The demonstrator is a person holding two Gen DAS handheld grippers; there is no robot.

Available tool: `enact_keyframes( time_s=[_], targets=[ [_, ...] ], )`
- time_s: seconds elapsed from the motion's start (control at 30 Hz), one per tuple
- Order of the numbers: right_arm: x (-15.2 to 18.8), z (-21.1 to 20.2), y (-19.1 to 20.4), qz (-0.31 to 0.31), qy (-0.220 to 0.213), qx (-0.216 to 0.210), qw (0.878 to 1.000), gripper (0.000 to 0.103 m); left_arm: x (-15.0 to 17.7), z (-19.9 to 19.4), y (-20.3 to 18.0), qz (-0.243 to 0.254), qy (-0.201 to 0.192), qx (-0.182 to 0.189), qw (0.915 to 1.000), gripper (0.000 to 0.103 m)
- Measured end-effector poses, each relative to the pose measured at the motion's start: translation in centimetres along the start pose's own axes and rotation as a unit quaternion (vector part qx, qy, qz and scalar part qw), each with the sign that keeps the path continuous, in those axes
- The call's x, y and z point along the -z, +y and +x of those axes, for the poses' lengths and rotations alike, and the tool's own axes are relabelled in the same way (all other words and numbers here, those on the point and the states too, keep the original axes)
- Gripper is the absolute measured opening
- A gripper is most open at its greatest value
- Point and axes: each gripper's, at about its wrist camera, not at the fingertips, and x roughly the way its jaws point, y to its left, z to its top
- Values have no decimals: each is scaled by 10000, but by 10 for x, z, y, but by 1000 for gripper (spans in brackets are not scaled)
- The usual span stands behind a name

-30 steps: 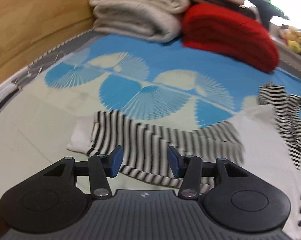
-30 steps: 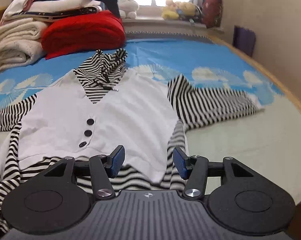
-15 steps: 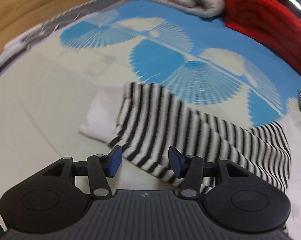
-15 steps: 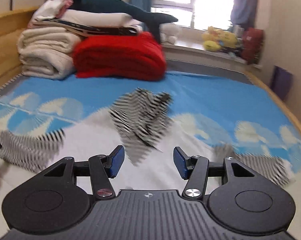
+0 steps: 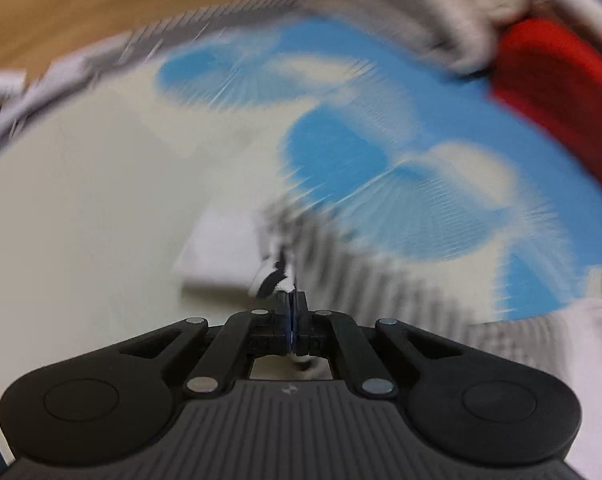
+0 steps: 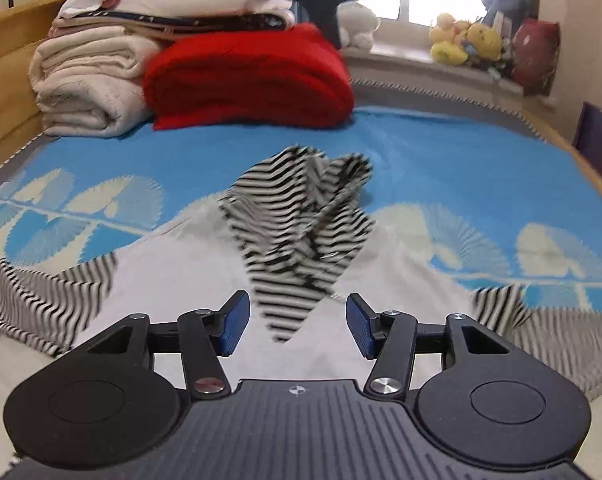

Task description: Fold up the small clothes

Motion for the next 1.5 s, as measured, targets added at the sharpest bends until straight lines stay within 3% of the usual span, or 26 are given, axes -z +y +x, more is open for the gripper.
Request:
enact_keyframes(
  time_s=[0.1, 0.17, 0.23, 0.33, 0.4, 0.43, 0.47, 0.53, 0.63, 0.83, 0.97, 1.07, 1.13, 1.27, 1.3, 1.33, 1.43, 1.5],
  targets=[
    [-4, 0, -20, 469, 161, 49, 9988, 55, 2, -62, -60, 557, -507, 603, 9953, 0],
    [-5, -1, -35, 732, 143, 39, 9972, 55, 13, -100, -107, 952, -642, 1143, 9868, 0],
    [-6, -5, -44, 790, 68, 145, 9967, 55, 32, -136, -152, 1335, -628, 1771, 9731, 0],
    [-4, -11, -60, 884, -6, 313, 9956, 51, 74, -176, -211, 1876, -430, 2806, 9403, 3],
    [0, -12, -73, 1020, 4, 379, 9941, 39, 100, -184, -234, 2113, -18, 3545, 9109, 17],
    [1, -11, -78, 1061, 28, 405, 9935, 32, 110, -183, -240, 2139, 79, 3788, 9004, 35],
    [4, -9, -84, 1114, 81, 457, 9927, 30, 115, -180, -242, 2131, 128, 3802, 8999, 47],
    [10, -5, -93, 1232, 190, 522, 9908, 28, 112, -169, -247, 2086, 194, 3469, 9142, 47],
    [17, 7, -98, 1366, 430, 501, 9884, 29, 86, -145, -237, 1625, 196, 3004, 9397, 47],
    [24, 45, -74, 1714, 964, -125, 9804, 30, 42, -94, -204, 1165, 356, 1841, 9753, 46],
    [36, 88, -59, 2579, 1527, -513, 9527, 30, 24, -72, -182, 660, 717, 1683, 9809, 46],
    [52, 114, -51, 3193, 1864, -403, 9283, 34, 13, -68, -174, 511, 754, 1718, 9809, 46],
    [60, 125, -49, 3395, 1975, -352, 9190, 34, 5, -67, -170, 500, 727, 1731, 9809, 46],
    [63, 137, -42, 3416, 1955, -270, 9189, 33, -1, -61, -162, 428, 717, 1590, 9837, 46],
    [63, 138, -42, 3430, 1916, -267, 9192, 23, -3, -59, -160, 404, 730, 1551, 9844, 46],
    [63, 137, -44, 3455, 1866, -282, 9193, 1, -4, -58, -158, 391, 746, 1530, 9846, 46],
    [57, 129, -50, 3491, 1491, -246, 9248, 2, -7, -56, -158, 456, 751, 1554, 9839, 46],
    [43, 108, -51, 3447, 983, -313, 9330, 2, -7, -57, -159, 579, 727, 1572, 9832, 46]
  ],
)
